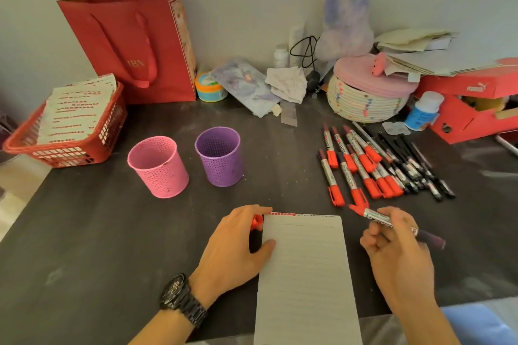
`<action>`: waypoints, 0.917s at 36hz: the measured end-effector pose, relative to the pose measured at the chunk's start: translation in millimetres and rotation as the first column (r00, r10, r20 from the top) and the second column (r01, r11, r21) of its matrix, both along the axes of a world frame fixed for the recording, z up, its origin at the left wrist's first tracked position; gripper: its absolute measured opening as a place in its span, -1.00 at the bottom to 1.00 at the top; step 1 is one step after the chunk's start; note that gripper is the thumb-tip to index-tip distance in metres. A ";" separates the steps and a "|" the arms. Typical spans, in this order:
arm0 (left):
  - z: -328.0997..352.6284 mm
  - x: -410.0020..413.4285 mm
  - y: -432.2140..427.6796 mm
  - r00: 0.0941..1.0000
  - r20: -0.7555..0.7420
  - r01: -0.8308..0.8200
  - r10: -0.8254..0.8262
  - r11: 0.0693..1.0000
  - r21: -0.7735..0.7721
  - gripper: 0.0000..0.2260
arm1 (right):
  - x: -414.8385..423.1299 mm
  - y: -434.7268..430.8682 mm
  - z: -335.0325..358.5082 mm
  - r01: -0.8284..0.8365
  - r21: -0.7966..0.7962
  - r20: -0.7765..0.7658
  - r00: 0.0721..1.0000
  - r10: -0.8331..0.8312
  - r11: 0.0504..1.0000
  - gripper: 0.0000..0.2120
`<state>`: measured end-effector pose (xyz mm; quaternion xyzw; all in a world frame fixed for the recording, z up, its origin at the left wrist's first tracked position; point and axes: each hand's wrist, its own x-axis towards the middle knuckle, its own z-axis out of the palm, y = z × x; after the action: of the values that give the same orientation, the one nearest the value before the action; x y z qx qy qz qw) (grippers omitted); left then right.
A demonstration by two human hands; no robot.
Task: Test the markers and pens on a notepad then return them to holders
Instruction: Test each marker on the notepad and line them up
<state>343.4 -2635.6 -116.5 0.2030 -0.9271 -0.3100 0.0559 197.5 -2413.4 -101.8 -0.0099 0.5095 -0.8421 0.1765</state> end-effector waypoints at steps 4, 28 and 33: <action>-4.8 9.6 2.4 1.000 0.002 -0.030 0.030 0.999 -0.037 -0.49 | -0.1 2.6 0.6 -0.015 -0.041 0.010 1.000 0.016 0.999 -0.72; -18.9 15.8 16.9 0.994 -0.051 -0.105 0.100 0.990 -0.099 -0.35 | 19.7 -46.5 23.4 -0.110 0.367 -0.328 0.914 0.239 0.924 -0.79; -16.0 18.9 24.4 0.990 -0.103 -0.109 0.095 0.984 -0.142 -0.40 | 24.7 -84.0 29.2 -0.152 0.437 -0.338 0.886 0.319 0.886 -0.83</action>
<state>362.3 -2611.2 -132.5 0.2304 -0.9321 -0.2468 0.1309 222.2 -2497.4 -72.6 -0.2090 0.6900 -0.6719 0.1698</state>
